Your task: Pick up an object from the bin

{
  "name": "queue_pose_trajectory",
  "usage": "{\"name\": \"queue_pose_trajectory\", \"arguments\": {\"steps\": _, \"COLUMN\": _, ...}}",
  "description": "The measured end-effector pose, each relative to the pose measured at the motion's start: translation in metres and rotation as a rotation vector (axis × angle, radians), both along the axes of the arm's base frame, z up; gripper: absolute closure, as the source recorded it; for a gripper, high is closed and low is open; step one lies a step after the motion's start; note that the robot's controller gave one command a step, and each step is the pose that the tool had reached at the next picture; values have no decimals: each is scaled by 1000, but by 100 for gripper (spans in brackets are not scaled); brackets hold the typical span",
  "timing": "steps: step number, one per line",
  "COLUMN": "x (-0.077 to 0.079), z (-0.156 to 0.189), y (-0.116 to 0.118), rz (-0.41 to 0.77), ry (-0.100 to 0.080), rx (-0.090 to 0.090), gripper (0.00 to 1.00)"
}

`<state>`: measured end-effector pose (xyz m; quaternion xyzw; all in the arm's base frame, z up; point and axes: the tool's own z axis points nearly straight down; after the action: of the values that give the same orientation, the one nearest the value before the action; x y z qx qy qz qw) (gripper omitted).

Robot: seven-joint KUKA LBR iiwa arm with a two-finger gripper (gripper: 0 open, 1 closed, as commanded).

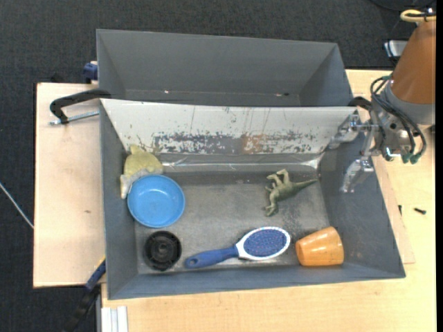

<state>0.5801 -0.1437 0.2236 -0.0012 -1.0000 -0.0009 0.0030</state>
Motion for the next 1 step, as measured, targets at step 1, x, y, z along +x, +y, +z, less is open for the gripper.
{"name": "queue_pose_trajectory", "arguments": {"steps": 1, "x": -16, "z": -118, "y": 2, "rz": -67, "ry": 2, "rx": 1, "gripper": 0}}
